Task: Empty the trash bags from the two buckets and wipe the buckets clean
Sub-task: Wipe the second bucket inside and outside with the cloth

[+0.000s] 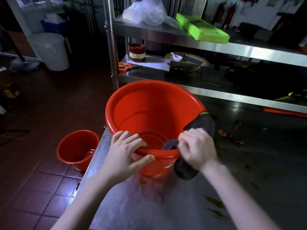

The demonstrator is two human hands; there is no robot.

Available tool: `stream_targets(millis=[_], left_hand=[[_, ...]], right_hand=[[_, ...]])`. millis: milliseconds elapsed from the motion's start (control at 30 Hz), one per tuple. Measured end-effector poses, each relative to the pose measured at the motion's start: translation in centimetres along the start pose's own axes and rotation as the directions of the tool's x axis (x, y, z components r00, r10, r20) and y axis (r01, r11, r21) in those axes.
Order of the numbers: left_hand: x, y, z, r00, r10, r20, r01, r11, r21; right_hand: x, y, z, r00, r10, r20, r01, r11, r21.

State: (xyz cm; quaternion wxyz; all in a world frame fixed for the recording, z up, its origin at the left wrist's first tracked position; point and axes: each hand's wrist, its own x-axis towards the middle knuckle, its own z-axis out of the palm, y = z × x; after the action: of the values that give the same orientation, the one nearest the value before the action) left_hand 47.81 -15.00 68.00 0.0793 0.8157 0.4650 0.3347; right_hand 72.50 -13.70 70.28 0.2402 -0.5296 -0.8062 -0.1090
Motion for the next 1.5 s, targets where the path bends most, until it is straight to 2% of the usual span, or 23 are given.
stream_targets(millis=[67, 133, 267, 333, 433, 500, 600, 700, 800, 900, 967, 1033, 1100, 1167, 1233, 1300, 1433, 1500], left_hand=[[0.0, 0.1, 0.1, 1.000, -0.006, 0.000, 0.006, 1.000, 0.005], [-0.1, 0.0, 0.1, 1.000, -0.007, -0.014, 0.008, 1.000, 0.015], [-0.1, 0.4, 0.1, 1.000, 0.006, -0.027, -0.005, 0.999, 0.034], [0.0, 0.4, 0.1, 1.000, 0.014, -0.021, -0.012, 0.999, 0.051], [-0.3, 0.0, -0.3, 1.000, -0.004, 0.000, 0.004, 1.000, 0.009], [-0.8, -0.6, -0.9, 0.999, 0.003, 0.034, -0.002, 1.000, -0.024], [-0.9, -2.3, -3.0, 0.991, 0.061, 0.121, -0.057, 0.998, -0.040], [-0.3, -4.4, -5.7, 0.971, 0.088, 0.221, -0.080, 0.996, -0.045], [0.0, -4.1, -6.8, 0.981, 0.040, 0.189, -0.037, 0.999, -0.019], [-0.7, -0.7, -4.4, 0.991, 0.018, 0.129, -0.026, 0.998, 0.063], [-1.8, 0.7, -2.4, 0.998, -0.007, 0.059, 0.000, 0.993, 0.115], [-2.1, 0.2, -1.8, 0.999, -0.046, 0.006, 0.046, 0.997, 0.066], [-1.9, -0.7, -2.0, 0.999, -0.049, 0.000, 0.049, 0.999, 0.020], [-1.5, -0.8, -2.0, 0.999, -0.047, -0.001, 0.047, 0.999, 0.017], [-1.4, -0.6, -1.8, 0.999, -0.049, -0.010, 0.049, 0.999, 0.013], [-1.7, -0.6, -1.7, 0.998, -0.051, -0.041, 0.051, 0.999, 0.012], [-1.7, -0.9, -1.4, 0.997, -0.035, -0.066, 0.036, 0.999, 0.009], [-1.8, -1.0, -1.3, 0.998, -0.032, -0.058, 0.034, 0.999, 0.019]], right_hand=[[0.9, 3.7, -0.8, 0.995, 0.072, 0.074, -0.078, 0.994, 0.080], [1.1, 4.4, -0.5, 0.982, 0.189, 0.007, -0.188, 0.972, 0.138], [-0.8, -2.7, 1.0, 0.911, 0.355, -0.211, -0.343, 0.935, 0.094], [-1.1, -7.4, 2.0, 0.902, 0.367, -0.230, -0.368, 0.929, 0.039], [-0.8, -9.6, 2.5, 0.937, 0.243, -0.252, -0.249, 0.968, 0.010], [-0.9, -6.9, 1.6, 0.978, 0.093, -0.184, -0.094, 0.996, 0.006], [-0.7, -0.1, -0.1, 0.995, -0.087, -0.046, 0.088, 0.996, 0.023], [0.6, 4.3, -0.9, 0.999, -0.014, 0.048, 0.007, 0.990, 0.140], [1.0, 2.2, 0.4, 0.990, 0.132, -0.056, -0.120, 0.976, 0.179], [0.9, -4.5, 2.1, 0.949, 0.255, -0.188, -0.231, 0.963, 0.139], [0.4, -8.5, 2.8, 0.954, 0.225, -0.199, -0.207, 0.972, 0.107], [0.0, -9.4, 2.7, 0.978, 0.117, -0.174, -0.102, 0.990, 0.094], [0.5, -6.2, 1.9, 0.993, -0.013, -0.116, 0.023, 0.996, 0.091], [1.5, -1.0, 1.2, 0.997, -0.072, -0.030, 0.075, 0.994, 0.080], [2.9, 3.1, 0.5, 0.998, 0.005, 0.065, -0.011, 0.995, 0.102], [3.5, 4.4, 0.9, 0.993, 0.106, 0.053, -0.113, 0.983, 0.144], [1.8, -1.1, 1.8, 0.941, 0.304, -0.150, -0.280, 0.947, 0.160], [0.4, -6.0, 2.4, 0.922, 0.317, -0.222, -0.300, 0.948, 0.105]])
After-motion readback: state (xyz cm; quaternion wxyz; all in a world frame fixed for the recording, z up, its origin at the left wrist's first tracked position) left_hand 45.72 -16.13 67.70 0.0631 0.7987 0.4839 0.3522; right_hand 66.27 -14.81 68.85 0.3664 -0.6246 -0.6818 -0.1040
